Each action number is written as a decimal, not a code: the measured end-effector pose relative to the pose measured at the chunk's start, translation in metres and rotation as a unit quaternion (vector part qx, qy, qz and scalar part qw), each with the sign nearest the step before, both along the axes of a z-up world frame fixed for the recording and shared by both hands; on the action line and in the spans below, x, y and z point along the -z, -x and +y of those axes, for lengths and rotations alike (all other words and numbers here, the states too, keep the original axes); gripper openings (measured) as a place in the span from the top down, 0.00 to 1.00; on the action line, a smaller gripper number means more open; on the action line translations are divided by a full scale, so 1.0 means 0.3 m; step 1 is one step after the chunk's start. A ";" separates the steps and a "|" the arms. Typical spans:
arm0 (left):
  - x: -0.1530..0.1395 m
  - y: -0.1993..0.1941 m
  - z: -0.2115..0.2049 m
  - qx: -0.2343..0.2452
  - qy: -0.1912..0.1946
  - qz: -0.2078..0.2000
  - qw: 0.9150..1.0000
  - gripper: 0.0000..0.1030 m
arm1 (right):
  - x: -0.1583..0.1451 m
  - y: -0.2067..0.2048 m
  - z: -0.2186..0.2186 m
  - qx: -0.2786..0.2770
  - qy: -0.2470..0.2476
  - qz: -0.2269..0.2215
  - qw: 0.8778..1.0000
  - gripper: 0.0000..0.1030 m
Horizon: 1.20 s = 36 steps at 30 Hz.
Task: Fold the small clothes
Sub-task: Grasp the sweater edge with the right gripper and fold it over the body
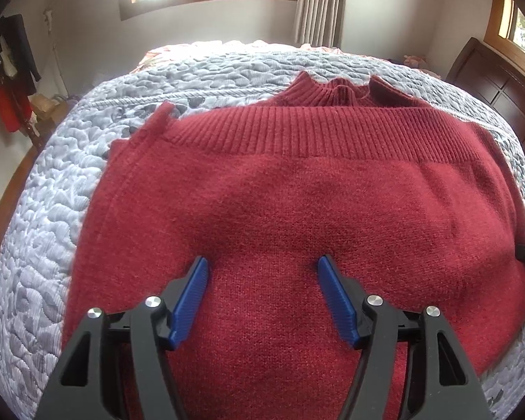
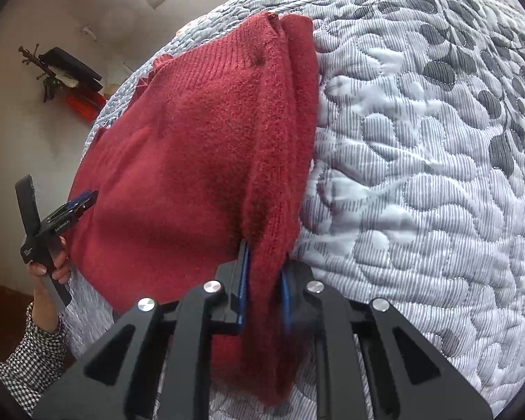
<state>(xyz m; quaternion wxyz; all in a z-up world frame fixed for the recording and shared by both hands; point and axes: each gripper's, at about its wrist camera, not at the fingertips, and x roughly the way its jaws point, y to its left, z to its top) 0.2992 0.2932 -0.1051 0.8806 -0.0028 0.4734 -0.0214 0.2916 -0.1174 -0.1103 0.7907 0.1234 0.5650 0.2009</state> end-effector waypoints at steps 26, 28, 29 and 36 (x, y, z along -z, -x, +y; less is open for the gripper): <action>-0.123 0.027 0.117 0.001 0.018 -0.008 1.000 0.33 | -0.295 -0.084 0.486 -0.069 0.038 -0.020 0.997 0.89; -0.121 0.024 0.123 0.000 0.022 -0.007 1.000 0.33 | -0.290 -0.087 0.557 -0.089 0.037 -0.023 0.995 0.89; -0.120 0.022 0.126 0.000 0.024 -0.007 1.000 0.33 | -0.287 -0.087 0.592 -0.099 0.034 -0.024 0.994 0.89; -0.123 0.026 0.156 -0.008 0.036 -0.010 0.999 0.33 | -0.228 -0.107 0.795 -0.141 0.050 -0.013 0.989 0.89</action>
